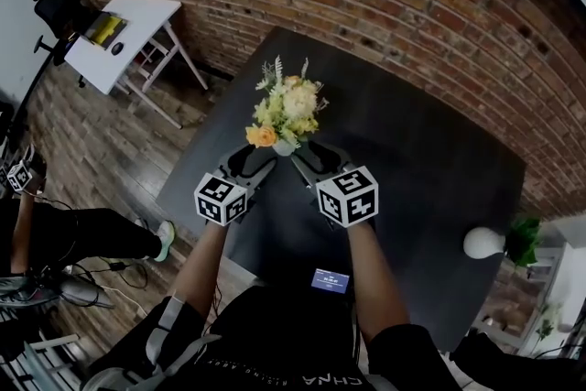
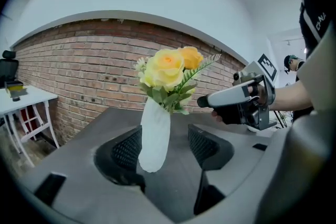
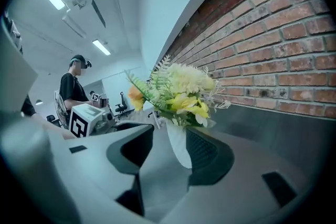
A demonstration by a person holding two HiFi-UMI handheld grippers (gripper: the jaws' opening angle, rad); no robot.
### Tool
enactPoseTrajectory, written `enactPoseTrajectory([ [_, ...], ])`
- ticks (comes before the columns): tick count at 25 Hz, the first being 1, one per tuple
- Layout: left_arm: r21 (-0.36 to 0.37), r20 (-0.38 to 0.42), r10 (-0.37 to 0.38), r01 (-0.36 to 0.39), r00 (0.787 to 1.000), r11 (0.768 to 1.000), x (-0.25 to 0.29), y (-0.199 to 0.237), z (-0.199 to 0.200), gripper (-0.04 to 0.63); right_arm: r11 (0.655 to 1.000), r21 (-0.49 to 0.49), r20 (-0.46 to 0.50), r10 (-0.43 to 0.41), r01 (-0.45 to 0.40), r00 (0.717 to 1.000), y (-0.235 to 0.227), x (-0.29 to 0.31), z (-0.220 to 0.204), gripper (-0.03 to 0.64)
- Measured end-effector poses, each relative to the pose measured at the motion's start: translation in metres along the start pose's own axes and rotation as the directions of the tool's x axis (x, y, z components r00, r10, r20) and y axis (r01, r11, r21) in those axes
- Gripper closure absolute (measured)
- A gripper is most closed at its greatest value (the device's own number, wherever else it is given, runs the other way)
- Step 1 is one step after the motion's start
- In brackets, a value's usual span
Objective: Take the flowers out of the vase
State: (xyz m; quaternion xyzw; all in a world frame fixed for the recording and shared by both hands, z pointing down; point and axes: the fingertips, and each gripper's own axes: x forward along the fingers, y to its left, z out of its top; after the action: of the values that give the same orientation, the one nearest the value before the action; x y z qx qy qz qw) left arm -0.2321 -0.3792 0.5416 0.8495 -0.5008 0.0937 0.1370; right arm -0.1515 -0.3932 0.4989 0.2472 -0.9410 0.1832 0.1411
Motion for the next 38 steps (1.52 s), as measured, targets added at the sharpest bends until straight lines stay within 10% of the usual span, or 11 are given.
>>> enactPoseTrajectory([
  [5,0.024,-0.049,0.02,-0.018,0.999,1.0,0.027,0.016,-0.007,0.249,1.0,-0.006,-0.031,0.006,-0.006,0.999,-0.017,0.015,-0.001,0.299],
  [14,0.095,-0.045,-0.052,0.056,0.998,0.994,0.072,0.021,0.004,0.238,0.995,0.005,-0.061,0.104,-0.104,0.993,-0.036,0.051,0.015,0.229],
  [32,0.193,-0.033,-0.075,0.08,0.997,0.978,0.095,0.018,0.001,0.268,0.98,-0.153,-0.008,0.129,-0.129,0.992,-0.022,0.09,0.031,0.235],
  [38,0.188,-0.035,-0.071,0.077,0.997,0.979,0.094,0.019,0.001,0.268,0.978,-0.171,0.058,0.129,-0.118,0.99,-0.016,0.086,0.042,0.363],
])
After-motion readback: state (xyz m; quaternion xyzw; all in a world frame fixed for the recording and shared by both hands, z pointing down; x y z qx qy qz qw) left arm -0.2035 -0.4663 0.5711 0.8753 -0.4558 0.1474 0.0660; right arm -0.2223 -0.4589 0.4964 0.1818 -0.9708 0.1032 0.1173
